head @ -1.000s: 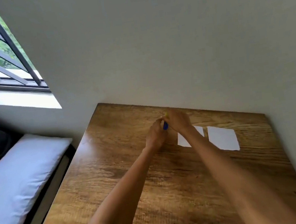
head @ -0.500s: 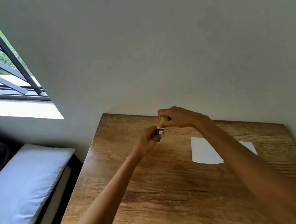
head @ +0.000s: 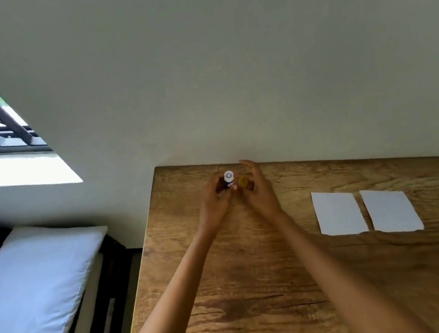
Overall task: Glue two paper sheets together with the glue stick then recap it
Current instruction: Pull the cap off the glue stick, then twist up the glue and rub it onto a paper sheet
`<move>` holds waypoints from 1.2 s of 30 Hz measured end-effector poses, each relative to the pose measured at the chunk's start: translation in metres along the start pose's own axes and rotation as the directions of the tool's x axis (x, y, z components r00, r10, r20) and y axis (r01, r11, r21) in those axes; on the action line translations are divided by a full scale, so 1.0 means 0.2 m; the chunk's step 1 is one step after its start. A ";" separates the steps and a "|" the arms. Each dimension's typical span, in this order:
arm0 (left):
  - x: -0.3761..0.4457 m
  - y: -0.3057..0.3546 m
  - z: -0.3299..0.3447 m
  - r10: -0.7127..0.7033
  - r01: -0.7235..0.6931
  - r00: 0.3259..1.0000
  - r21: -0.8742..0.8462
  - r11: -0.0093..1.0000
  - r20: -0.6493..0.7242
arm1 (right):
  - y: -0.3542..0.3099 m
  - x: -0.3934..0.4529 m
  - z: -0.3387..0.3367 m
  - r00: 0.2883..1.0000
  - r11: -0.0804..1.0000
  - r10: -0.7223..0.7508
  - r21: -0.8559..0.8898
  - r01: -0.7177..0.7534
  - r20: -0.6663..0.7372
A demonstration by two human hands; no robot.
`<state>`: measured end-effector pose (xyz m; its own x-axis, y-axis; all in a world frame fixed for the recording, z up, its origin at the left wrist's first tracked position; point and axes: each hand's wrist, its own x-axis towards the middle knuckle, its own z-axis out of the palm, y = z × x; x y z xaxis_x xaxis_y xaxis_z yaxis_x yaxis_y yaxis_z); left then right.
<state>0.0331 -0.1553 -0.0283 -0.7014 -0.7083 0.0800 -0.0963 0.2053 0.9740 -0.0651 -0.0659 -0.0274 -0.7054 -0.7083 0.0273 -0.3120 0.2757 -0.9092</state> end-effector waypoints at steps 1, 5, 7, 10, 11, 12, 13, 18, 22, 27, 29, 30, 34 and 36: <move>0.01 0.00 -0.01 0.006 -0.006 1.000 -0.005 1.000 0.004 | 0.01 0.00 0.01 1.000 0.999 -0.022 -0.032 0.022 -0.004; 0.03 0.02 -0.05 0.048 -0.047 0.999 -0.016 0.999 0.026 | 0.03 0.05 0.02 0.999 0.989 -0.047 -0.138 0.045 -0.009; 0.03 0.02 -0.06 0.054 -0.053 0.998 -0.019 0.998 0.030 | 0.04 0.06 0.01 1.000 0.983 -0.027 -0.181 0.028 0.009; 0.03 0.04 -0.06 0.019 -0.018 0.999 -0.041 0.999 0.026 | 0.05 0.06 0.00 0.999 0.985 0.003 -0.173 0.005 0.047; 0.03 0.06 -0.06 0.017 -0.016 1.000 -0.046 0.999 0.022 | 0.04 0.05 -0.02 0.999 0.992 0.007 -0.129 -0.001 0.044; 0.03 0.08 -0.05 0.023 -0.022 1.000 -0.050 0.998 0.021 | 0.03 0.03 -0.03 1.000 0.998 -0.003 -0.064 0.004 0.020; 0.03 0.11 -0.05 0.036 -0.034 0.999 -0.058 0.998 0.024 | 0.00 0.02 -0.06 0.999 1.000 -0.023 0.013 0.023 -0.026; 0.01 0.33 0.06 0.118 -0.116 0.993 -0.150 0.982 0.005 | -0.14 -0.10 -0.15 0.998 0.884 0.017 0.468 0.017 -0.068; -0.06 0.47 0.21 0.107 -0.115 0.993 -0.175 0.978 -0.057 | -0.16 -0.19 -0.22 0.997 0.688 0.060 0.721 -0.075 0.047; -0.18 0.56 0.38 0.048 -0.068 0.994 -0.209 0.976 -0.099 | -0.12 -0.31 -0.40 0.990 0.509 0.085 0.849 -0.139 0.111; -0.23 0.61 0.43 0.072 -0.088 0.993 -0.192 0.977 -0.089 | -0.11 -0.35 -0.46 0.985 0.455 0.100 0.874 -0.170 0.140; -0.26 0.63 0.46 0.122 -0.129 0.991 -0.144 0.981 -0.058 | -0.10 -0.37 -0.50 0.979 0.417 0.120 0.887 -0.198 0.162; -0.38 0.70 0.55 0.335 -0.348 0.935 0.107 0.931 0.119 | -0.07 -0.45 -0.63 0.953 0.280 0.180 0.916 -0.285 0.242; -0.41 0.72 0.57 0.388 -0.402 0.913 0.122 0.907 0.129 | -0.08 -0.50 -0.69 0.954 0.253 0.143 0.922 -0.294 0.265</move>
<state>-0.0038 0.0100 0.0810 -0.7683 -0.4802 0.4232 0.1088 0.5536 0.8256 -0.0770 0.0899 0.0408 -0.5485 -0.8084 -0.2137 0.7152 -0.3212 -0.6208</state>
